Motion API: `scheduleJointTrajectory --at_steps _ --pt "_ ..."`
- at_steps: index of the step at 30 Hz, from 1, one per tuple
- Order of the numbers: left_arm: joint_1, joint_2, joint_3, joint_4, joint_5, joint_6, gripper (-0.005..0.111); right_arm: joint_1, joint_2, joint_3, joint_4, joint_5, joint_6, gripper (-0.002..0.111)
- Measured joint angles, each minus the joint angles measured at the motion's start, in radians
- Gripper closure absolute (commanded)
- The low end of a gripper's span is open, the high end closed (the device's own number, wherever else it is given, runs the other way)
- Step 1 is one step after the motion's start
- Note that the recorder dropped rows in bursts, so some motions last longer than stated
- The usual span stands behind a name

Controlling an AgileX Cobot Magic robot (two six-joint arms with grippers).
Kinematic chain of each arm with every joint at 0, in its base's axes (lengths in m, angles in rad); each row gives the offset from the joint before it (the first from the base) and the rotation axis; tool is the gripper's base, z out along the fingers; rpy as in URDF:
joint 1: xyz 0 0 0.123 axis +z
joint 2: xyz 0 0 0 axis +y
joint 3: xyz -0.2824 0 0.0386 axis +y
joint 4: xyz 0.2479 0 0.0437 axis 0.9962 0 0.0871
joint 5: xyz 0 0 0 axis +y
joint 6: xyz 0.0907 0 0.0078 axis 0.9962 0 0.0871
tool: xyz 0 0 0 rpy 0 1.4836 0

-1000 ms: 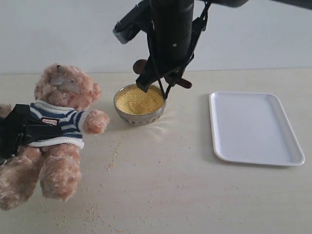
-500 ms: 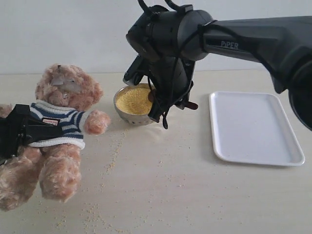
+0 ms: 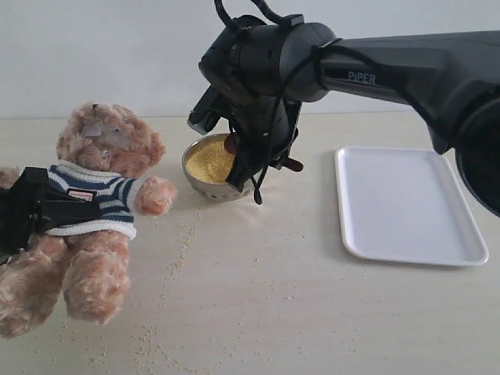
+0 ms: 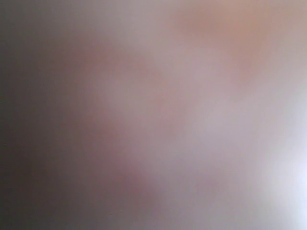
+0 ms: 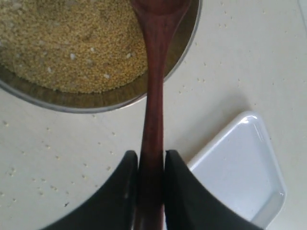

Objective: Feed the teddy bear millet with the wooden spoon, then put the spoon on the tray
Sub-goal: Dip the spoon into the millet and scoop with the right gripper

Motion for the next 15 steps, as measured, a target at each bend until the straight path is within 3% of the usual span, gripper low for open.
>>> scheduleJointTrajectory --at_steps 15 --pt "0.0 0.0 0.0 0.002 0.0 0.0 0.102 0.105 0.0 0.0 -0.314 -0.011 -0.128 0.108"
